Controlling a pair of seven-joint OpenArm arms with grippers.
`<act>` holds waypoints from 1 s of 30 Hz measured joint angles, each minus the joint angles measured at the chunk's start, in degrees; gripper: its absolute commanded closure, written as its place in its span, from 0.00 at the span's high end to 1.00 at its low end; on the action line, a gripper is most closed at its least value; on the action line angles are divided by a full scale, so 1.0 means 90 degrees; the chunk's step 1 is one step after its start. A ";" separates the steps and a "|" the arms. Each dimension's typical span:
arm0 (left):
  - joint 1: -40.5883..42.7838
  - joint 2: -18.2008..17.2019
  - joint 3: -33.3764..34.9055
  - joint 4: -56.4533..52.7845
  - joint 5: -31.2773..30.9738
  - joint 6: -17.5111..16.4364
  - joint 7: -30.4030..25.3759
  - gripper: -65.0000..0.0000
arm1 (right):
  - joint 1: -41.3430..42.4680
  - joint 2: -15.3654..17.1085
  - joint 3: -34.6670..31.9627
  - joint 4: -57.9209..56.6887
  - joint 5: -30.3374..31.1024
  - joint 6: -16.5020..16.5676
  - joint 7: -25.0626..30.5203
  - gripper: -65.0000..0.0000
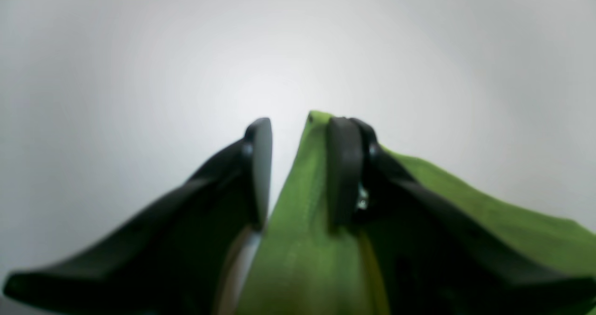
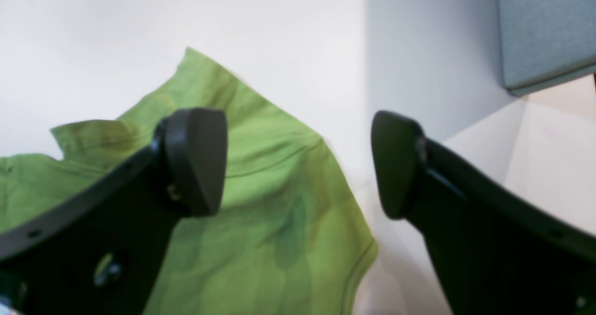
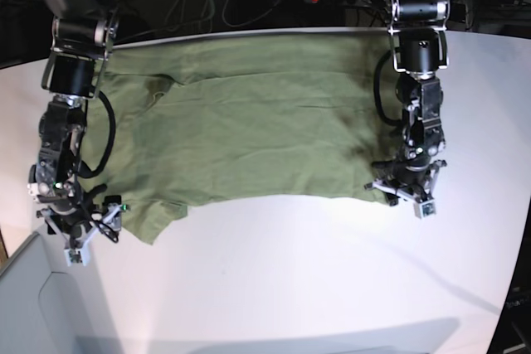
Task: Fold the T-shirt properly
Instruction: 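Grasp the hem corners of the shirt with both grippers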
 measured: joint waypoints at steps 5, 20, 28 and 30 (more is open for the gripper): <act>0.0019 0.0000 0.0000 0.0000 -0.0005 0.0000 -0.0029 0.30 | -0.0012 0.0002 0.0000 0.0000 0.0000 0.0000 0.0000 0.72; 0.0180 0.0000 0.0000 0.0126 -0.0049 0.0000 -0.0104 0.00 | 0.0039 0.0002 0.0000 0.0000 -0.0005 0.0000 0.0012 0.72; 0.0328 0.0000 0.0002 0.0852 -0.0046 0.0000 0.0097 0.00 | 0.0112 0.0000 -0.0036 -0.0170 -0.0002 -0.0002 0.0255 0.72; 0.0304 0.0002 0.0005 0.0891 -0.0053 -0.0002 0.0073 0.00 | 0.0304 0.0075 -0.0379 -0.0670 -0.0019 -0.0002 0.0488 0.72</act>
